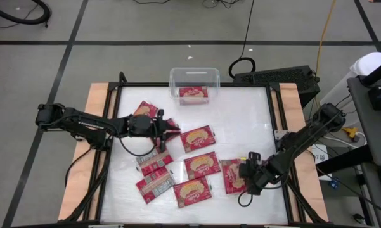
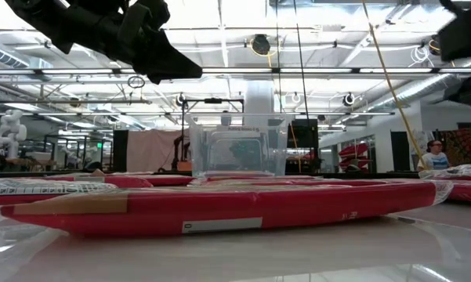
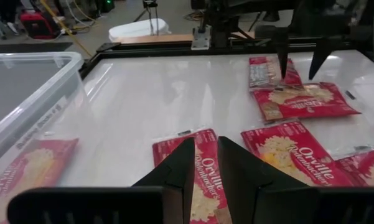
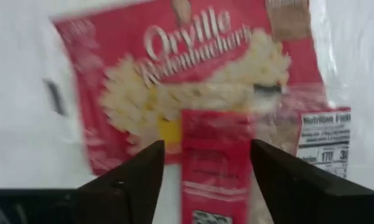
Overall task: Sort popcorn bags into baskets
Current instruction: Put the popcorn bag into the transparent bin
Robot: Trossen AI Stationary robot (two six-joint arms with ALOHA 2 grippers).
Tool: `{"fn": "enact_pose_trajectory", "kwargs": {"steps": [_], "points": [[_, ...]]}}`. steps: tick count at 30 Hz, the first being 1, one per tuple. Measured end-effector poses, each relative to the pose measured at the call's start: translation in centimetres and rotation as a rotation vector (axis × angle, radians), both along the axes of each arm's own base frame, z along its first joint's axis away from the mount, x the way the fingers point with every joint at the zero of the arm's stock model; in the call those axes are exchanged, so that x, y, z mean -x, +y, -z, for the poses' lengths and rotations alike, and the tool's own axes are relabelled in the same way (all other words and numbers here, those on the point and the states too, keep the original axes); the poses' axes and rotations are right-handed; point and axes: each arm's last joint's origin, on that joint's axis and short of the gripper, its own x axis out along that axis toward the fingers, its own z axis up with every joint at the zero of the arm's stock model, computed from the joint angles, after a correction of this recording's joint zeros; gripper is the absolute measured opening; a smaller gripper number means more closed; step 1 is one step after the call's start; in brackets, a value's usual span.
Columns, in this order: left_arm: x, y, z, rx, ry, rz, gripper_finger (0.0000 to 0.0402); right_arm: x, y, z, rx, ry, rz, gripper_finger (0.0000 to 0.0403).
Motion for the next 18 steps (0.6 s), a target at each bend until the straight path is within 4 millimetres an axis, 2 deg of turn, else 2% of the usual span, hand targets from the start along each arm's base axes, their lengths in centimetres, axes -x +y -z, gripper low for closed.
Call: {"fn": "enact_pose_trajectory", "kwargs": {"steps": [4, 7, 12, 18], "points": [[0.0, 0.2, 0.0, -0.004, 0.001, -0.019, 0.0072, 0.6, -0.6, 1.2, 0.072, -0.018, -0.053, 0.0238], [0.0, 0.2, 0.0, -0.003, 0.002, -0.022, 0.0072, 0.8, -0.8, 1.9, 0.082, -0.029, -0.087, 0.0214], [0.0, 0.2, 0.0, -0.004, 0.002, -0.022, 0.0072, 1.1, -1.1, 2.7, 0.089, -0.041, -0.127, 0.0134], [0.0, 0.2, 0.0, -0.003, 0.000, -0.023, 0.0072, 0.9, -1.0, 2.5, 0.068, -0.073, -0.156, 0.0018]]}}
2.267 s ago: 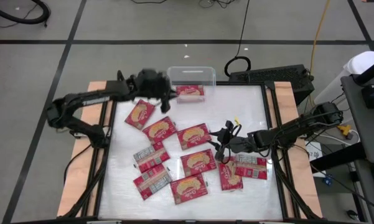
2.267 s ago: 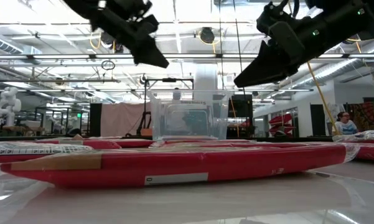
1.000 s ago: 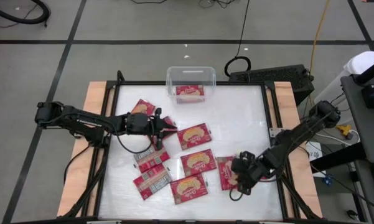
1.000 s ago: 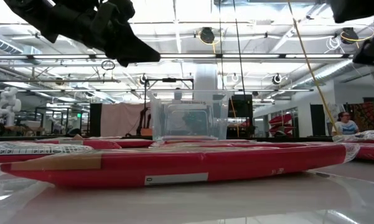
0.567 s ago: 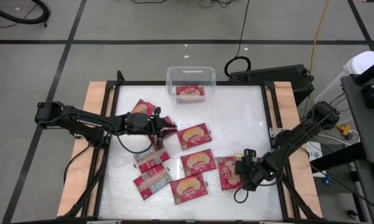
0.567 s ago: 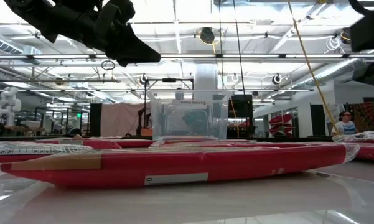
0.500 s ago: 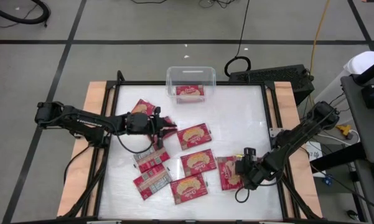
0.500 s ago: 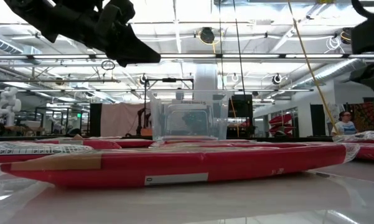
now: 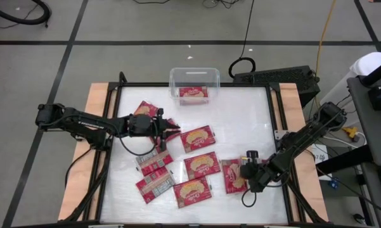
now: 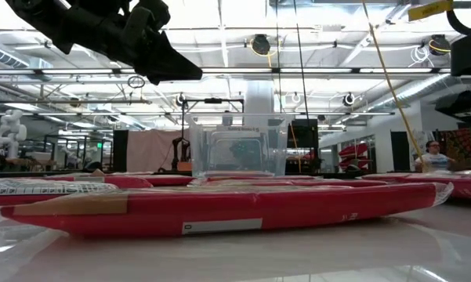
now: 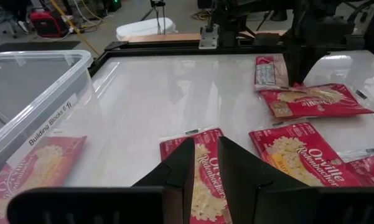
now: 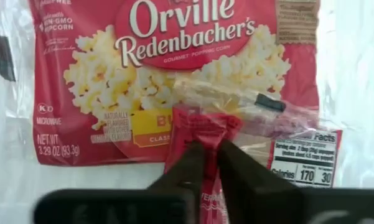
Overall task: Sort popcorn bags into baskets
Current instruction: Put the popcorn bag into the transparent bin
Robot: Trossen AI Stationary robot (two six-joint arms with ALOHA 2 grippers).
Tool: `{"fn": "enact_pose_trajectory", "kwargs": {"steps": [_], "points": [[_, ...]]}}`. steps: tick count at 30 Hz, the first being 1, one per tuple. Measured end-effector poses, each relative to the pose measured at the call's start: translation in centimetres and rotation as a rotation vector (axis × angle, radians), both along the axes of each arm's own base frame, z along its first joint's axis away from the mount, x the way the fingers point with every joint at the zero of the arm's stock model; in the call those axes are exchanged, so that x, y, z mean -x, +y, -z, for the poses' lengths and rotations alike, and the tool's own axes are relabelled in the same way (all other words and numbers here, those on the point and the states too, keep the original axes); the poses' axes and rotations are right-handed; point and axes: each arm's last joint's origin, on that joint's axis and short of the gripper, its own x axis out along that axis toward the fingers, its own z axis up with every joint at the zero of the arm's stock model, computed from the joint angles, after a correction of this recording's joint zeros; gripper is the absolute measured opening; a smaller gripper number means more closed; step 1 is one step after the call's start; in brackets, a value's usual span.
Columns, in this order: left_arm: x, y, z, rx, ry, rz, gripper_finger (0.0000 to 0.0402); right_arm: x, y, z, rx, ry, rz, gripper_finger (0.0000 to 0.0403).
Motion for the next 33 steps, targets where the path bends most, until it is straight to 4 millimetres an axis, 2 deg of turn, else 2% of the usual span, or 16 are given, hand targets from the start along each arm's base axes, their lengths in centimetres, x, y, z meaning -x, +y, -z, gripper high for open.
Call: {"fn": "enact_pose_trajectory", "kwargs": {"steps": [6, 12, 15, 20, 24, 29, 33], "points": [[-0.4, -0.3, -0.5, -0.010, -0.075, 0.015, 0.0072, -0.6, -0.6, -1.3, -0.052, -0.095, 0.036, 0.0007], [-1.7, -1.9, 0.1, -0.137, -0.137, 0.104, 0.0076, -2.0, -1.9, -3.2, -0.104, -0.251, 0.068, 0.0000], [-2.7, -2.7, 1.3, -0.165, -0.137, 0.149, 0.0101, -2.9, -2.3, -3.9, -0.112, -0.332, 0.038, 0.0000], [-5.3, -4.0, 2.2, -0.168, -0.104, 0.180, 0.0170, -4.9, -3.1, -5.2, -0.136, -0.496, -0.022, 0.0000], [-7.0, -5.3, 2.4, -0.275, -0.095, 0.235, 0.0217, -6.2, -4.2, -6.0, -0.183, -0.581, -0.048, 0.0000], [-8.8, -6.2, 1.7, -0.398, -0.089, 0.283, 0.0244, -7.2, -5.8, -6.3, -0.239, -0.607, -0.106, 0.0000], [-10.1, -6.7, 1.4, -0.488, 0.004, 0.353, 0.0254, -7.7, -6.7, -6.3, -0.264, -0.614, -0.158, 0.0000]]}}
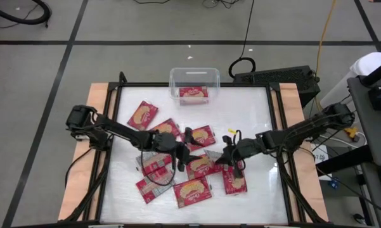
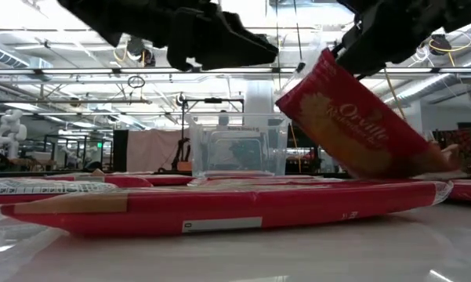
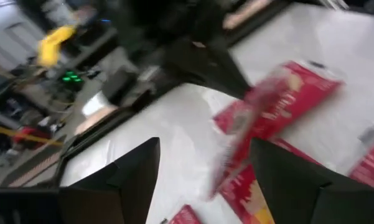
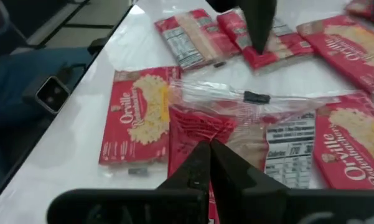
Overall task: Sort popcorn bags into baskets
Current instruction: Put the popcorn bag into the transparent bin
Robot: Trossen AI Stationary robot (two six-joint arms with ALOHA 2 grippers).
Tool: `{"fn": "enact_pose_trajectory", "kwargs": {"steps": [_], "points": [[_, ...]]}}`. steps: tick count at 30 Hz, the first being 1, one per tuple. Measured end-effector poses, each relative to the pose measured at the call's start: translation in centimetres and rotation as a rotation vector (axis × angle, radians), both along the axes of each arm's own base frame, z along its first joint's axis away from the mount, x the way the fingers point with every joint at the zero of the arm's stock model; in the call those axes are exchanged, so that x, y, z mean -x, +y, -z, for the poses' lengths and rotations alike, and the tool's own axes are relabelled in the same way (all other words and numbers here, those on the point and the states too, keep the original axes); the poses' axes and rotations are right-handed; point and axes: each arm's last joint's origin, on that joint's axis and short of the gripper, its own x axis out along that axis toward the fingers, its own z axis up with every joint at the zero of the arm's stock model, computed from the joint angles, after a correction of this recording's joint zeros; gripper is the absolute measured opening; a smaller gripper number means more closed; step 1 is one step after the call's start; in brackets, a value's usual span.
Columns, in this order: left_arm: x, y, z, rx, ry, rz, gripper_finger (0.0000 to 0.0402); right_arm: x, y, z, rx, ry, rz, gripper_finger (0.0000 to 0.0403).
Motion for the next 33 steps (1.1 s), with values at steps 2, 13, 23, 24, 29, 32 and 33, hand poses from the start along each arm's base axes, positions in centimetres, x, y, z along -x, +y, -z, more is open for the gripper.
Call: {"fn": "enact_pose_trajectory", "kwargs": {"steps": [2, 13, 23, 24, 29, 32, 33], "points": [[-0.7, 0.0, 0.3, -0.023, 0.050, 0.039, 0.0254, -0.3, -0.4, -0.1, 0.001, -0.017, -0.005, 0.0000], [-3.5, 0.9, 2.5, 0.024, 0.088, 0.057, 0.0218, -0.6, -1.5, -0.2, -0.028, -0.028, -0.019, 0.0000], [-3.6, 1.6, 3.2, 0.045, 0.135, 0.098, 0.0016, -0.8, -2.0, -0.2, -0.060, -0.024, 0.072, 0.0000], [-3.6, 1.7, 3.1, 0.058, 0.137, 0.103, 0.0010, -0.8, -2.0, -0.2, -0.069, -0.017, 0.089, 0.0000], [-3.5, 2.1, 3.7, 0.109, 0.191, 0.050, 0.0011, -0.1, -1.4, 0.6, -0.102, 0.101, 0.171, 0.0003], [-3.3, 2.4, 4.2, 0.121, 0.243, 0.029, 0.0015, 0.5, -0.6, 1.5, -0.097, 0.194, 0.210, 0.0021], [-3.2, 2.4, 4.3, 0.118, 0.265, 0.026, 0.0019, 0.6, -0.3, 1.7, -0.102, 0.208, 0.220, 0.0030]]}}
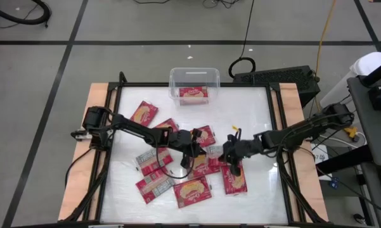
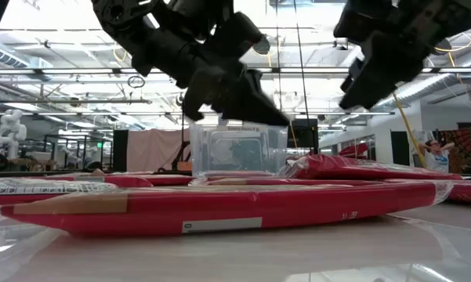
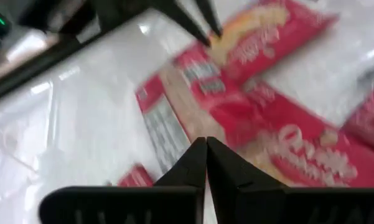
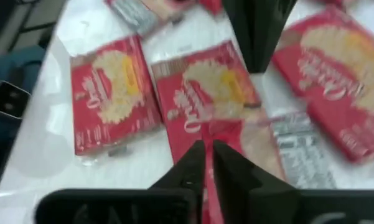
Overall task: Sort popcorn bags into baskets
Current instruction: Put the popcorn bag into the transparent bin
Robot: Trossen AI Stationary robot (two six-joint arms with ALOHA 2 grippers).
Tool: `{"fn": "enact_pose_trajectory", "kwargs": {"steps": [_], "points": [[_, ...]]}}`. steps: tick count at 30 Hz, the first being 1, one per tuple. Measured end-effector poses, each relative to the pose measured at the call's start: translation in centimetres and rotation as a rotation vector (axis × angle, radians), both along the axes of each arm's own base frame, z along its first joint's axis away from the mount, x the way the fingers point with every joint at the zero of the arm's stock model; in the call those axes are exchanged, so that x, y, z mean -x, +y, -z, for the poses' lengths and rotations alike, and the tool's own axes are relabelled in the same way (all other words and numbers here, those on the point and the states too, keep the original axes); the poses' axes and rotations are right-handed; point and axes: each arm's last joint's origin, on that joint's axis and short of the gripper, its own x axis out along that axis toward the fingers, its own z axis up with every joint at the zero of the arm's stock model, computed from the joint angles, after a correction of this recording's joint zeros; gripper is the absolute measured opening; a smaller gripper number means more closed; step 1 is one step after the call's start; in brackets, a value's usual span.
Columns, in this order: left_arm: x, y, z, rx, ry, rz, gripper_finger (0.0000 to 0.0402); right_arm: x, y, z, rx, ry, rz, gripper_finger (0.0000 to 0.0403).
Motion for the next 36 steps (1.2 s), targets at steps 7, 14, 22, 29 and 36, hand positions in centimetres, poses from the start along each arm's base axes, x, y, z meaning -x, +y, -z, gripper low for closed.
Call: {"fn": "enact_pose_trajectory", "kwargs": {"steps": [7, 14, 22, 29, 36], "points": [[0.3, -0.9, 0.3, -0.019, 0.030, 0.034, 0.0078, -0.6, 1.2, 2.7, 0.104, 0.089, 0.043, 0.0126], [0.3, -0.8, 0.3, -0.031, 0.033, -0.026, 0.0112, -1.9, 0.6, 4.9, 0.126, 0.126, 0.077, 0.0192], [0.3, -0.8, 0.3, -0.031, 0.035, -0.027, 0.0113, -2.4, 0.6, 6.2, 0.130, 0.161, 0.035, 0.0088], [0.3, -0.7, 0.4, -0.032, 0.041, -0.028, 0.0113, -2.6, 0.7, 5.4, 0.102, 0.101, -0.033, 0.0011], [0.1, -1.5, 2.2, -0.127, 0.062, 0.090, 0.0114, -2.3, 0.6, 4.2, 0.087, 0.058, -0.064, 0.0001]]}}
